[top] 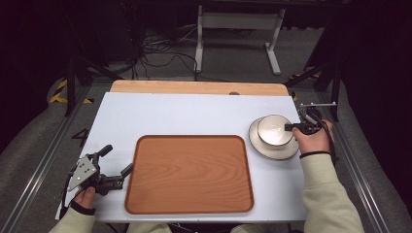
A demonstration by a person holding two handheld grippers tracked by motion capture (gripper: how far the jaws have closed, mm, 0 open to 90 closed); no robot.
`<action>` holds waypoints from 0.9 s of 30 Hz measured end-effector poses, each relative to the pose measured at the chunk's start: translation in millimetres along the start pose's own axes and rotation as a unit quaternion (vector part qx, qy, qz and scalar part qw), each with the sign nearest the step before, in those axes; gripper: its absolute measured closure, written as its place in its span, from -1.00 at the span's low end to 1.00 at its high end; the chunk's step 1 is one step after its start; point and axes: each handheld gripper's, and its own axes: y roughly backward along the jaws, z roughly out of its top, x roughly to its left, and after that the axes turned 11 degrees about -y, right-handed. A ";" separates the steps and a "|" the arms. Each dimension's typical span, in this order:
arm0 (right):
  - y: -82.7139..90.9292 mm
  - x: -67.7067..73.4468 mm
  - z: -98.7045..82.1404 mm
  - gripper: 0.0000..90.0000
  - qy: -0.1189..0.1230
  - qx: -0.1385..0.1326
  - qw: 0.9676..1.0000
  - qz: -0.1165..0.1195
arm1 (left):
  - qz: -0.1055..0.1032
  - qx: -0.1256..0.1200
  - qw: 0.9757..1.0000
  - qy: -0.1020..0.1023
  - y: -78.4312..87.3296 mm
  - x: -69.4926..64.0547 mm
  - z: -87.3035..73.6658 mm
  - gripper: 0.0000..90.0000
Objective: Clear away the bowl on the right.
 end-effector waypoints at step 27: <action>32.6 34.3 6.7 0.81 0.013 0.006 1.000 0.014 | 0.000 0.000 1.000 -0.001 0.1 0.1 0.0 -1.00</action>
